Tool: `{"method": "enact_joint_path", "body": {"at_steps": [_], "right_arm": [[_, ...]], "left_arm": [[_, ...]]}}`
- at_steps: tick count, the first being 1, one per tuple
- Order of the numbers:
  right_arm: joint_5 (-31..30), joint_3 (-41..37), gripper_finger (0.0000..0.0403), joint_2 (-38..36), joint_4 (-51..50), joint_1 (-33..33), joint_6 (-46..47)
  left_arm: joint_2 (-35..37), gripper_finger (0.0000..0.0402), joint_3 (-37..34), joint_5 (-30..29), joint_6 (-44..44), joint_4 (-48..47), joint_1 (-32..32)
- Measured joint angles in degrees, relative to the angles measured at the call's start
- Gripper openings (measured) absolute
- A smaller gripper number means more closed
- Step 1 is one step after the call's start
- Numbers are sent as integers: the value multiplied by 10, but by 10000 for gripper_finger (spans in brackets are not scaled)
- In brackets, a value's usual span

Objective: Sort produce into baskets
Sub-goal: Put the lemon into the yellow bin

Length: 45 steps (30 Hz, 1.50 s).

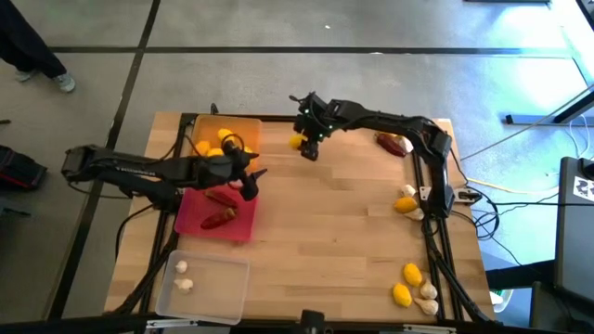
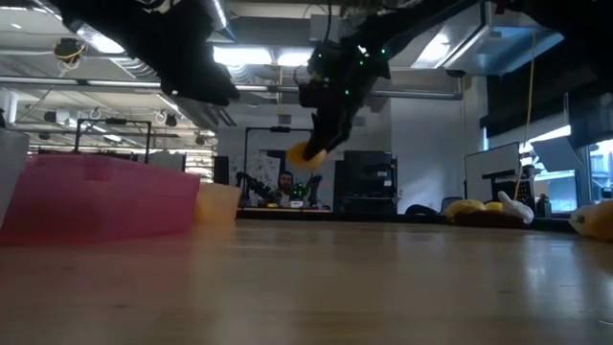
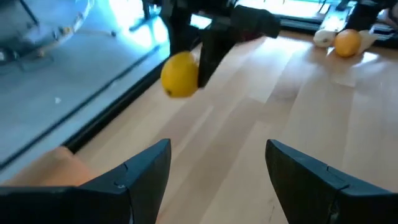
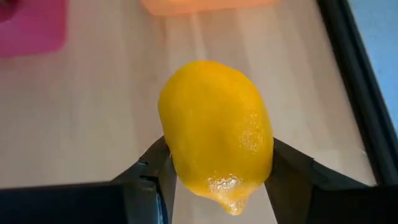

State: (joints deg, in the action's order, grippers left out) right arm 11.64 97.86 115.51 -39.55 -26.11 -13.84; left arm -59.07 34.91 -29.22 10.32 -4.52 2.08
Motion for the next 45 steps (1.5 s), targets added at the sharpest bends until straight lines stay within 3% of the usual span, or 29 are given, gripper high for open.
{"method": "enact_joint_path", "body": {"at_steps": [8, 24, 33, 45], "right_arm": [[19, 0, 176, -1, -11, 43, 14], [22, -9, 177, -27, -54, 74, 29], [15, -168, 177, -74, 69, 74, 62], [-52, -361, 177, -260, 304, 74, 85]], "left_arm": [[0, 258, -72, -18, -37, 145, -50], [0, 258, -74, -18, -38, 151, -53], [0, 258, -74, -17, -33, 151, -53], [0, 258, -75, -17, -28, 179, -53]]}}
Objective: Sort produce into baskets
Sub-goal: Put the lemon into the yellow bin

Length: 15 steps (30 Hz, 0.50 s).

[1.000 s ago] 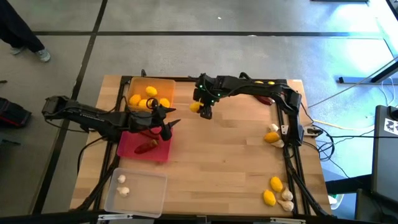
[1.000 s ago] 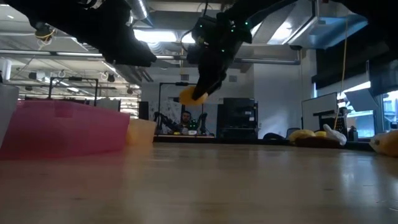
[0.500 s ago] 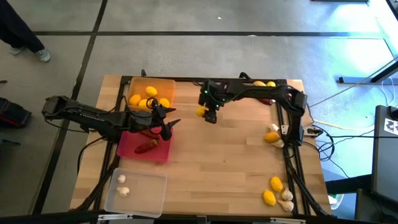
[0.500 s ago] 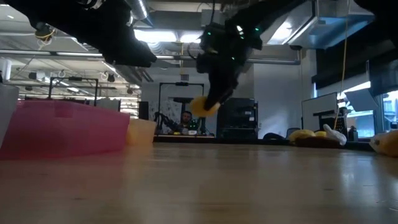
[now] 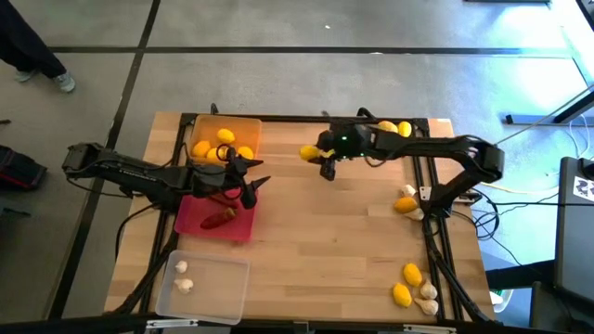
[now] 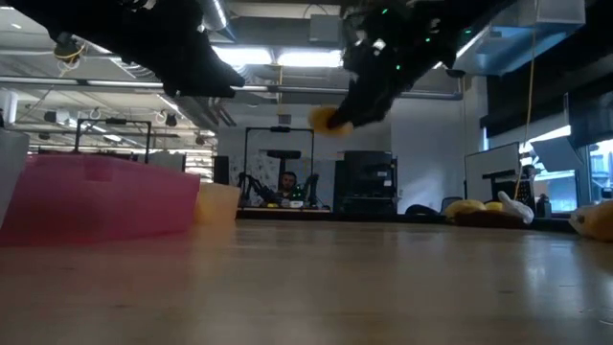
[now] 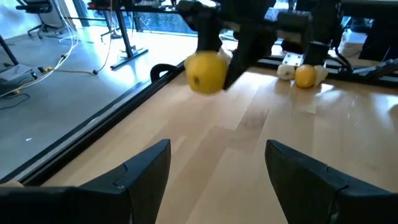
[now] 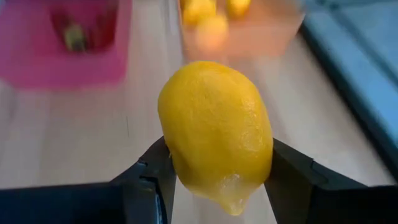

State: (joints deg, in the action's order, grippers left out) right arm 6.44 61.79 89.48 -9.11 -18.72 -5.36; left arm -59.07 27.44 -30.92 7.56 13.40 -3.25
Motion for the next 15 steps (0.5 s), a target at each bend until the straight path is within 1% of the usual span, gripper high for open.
{"method": "enact_joint_path", "body": {"at_steps": [2, 5, 8, 10, 15], "right_arm": [[1, -25, 177, -21, 54, 0, 2], [1, -50, 177, -30, 131, 2, 2], [-2, -56, 177, -30, 171, 16, -22], [-21, -56, 177, -25, 191, 36, -41], [-88, -56, 177, -24, 221, 86, -103]], "left_arm": [[0, 258, 0, 0, 4, 7, 1], [0, 258, 0, 16, 23, 28, 12], [0, 258, 0, 57, 51, 58, 30], [0, 258, 0, 85, 74, 83, 42], [-12, 258, 0, 121, 129, 130, 62]]}}
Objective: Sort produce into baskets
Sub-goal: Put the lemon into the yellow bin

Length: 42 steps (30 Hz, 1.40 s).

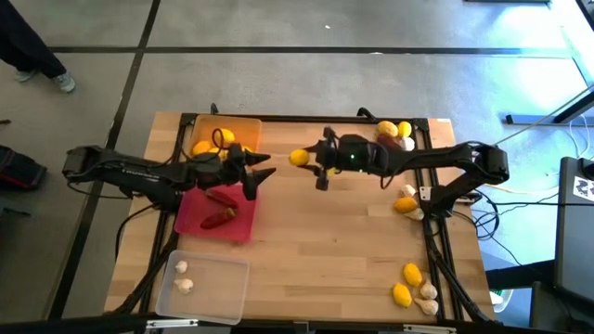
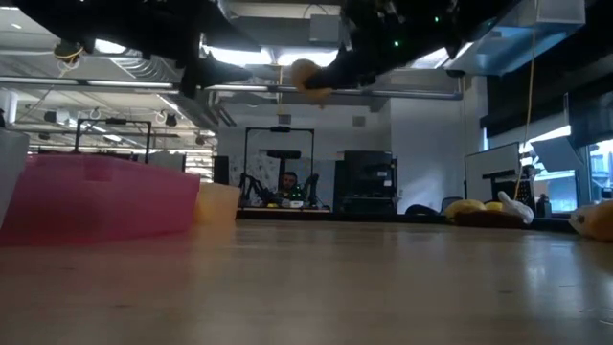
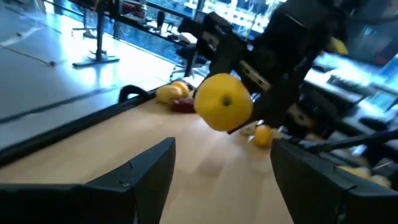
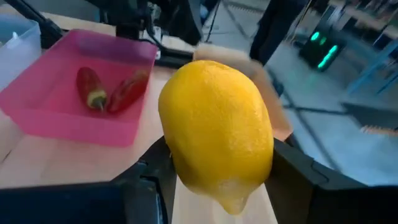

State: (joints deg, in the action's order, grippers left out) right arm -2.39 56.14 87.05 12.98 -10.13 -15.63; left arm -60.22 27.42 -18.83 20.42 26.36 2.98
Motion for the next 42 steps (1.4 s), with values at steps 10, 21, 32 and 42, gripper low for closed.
{"method": "enact_joint_path", "body": {"at_steps": [10, 21, 32, 42], "right_arm": [[-32, 1, 177, 34, 56, 31, -34], [-56, 0, 177, 52, 59, 30, -29], [-102, 1, 177, 39, 40, 33, -27], [-163, 1, 177, 14, 22, 45, -42]], "left_arm": [[-96, 258, 0, 41, 33, 155, 0], [-132, 258, 19, 29, 48, 145, 17], [-130, 258, 19, 18, 51, 131, 17], [-78, 258, 19, -12, 28, 113, 18]]}}
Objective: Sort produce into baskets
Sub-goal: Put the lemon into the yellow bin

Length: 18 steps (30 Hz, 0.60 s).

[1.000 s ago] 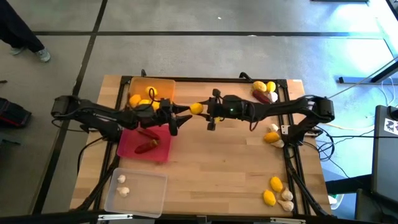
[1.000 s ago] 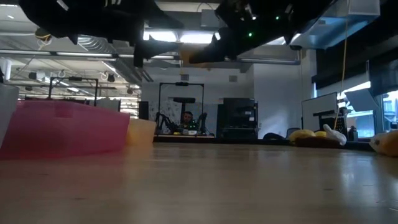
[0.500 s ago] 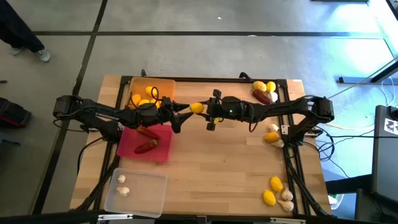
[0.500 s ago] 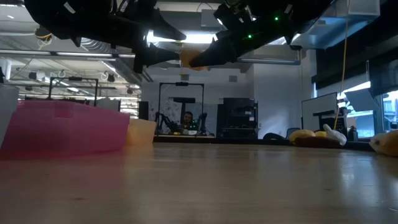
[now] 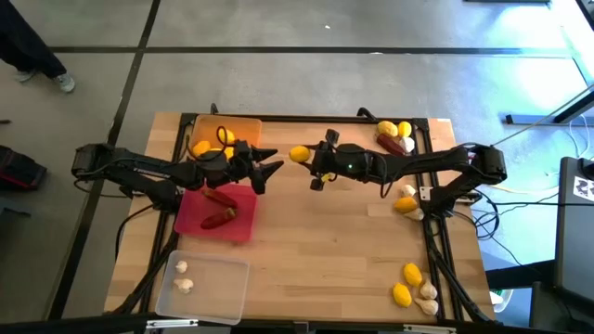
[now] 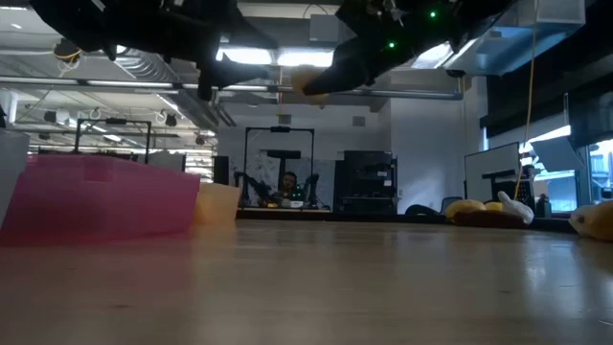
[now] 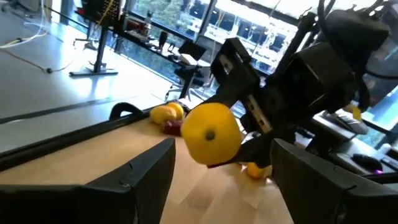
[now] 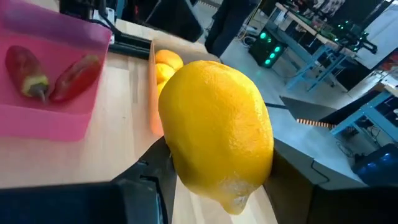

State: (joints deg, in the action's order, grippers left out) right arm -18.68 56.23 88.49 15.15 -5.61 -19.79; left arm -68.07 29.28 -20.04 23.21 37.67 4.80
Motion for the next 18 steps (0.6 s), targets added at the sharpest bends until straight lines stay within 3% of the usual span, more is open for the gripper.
{"method": "enact_joint_path", "body": {"at_steps": [13, 18], "right_arm": [[51, 0, 177, 14, 26, 0, 0], [99, 0, 177, 17, 57, 0, 0]], "left_arm": [[-29, 258, 0, -1, -17, 35, -9], [-33, 258, 0, -1, -18, 34, -11]]}}
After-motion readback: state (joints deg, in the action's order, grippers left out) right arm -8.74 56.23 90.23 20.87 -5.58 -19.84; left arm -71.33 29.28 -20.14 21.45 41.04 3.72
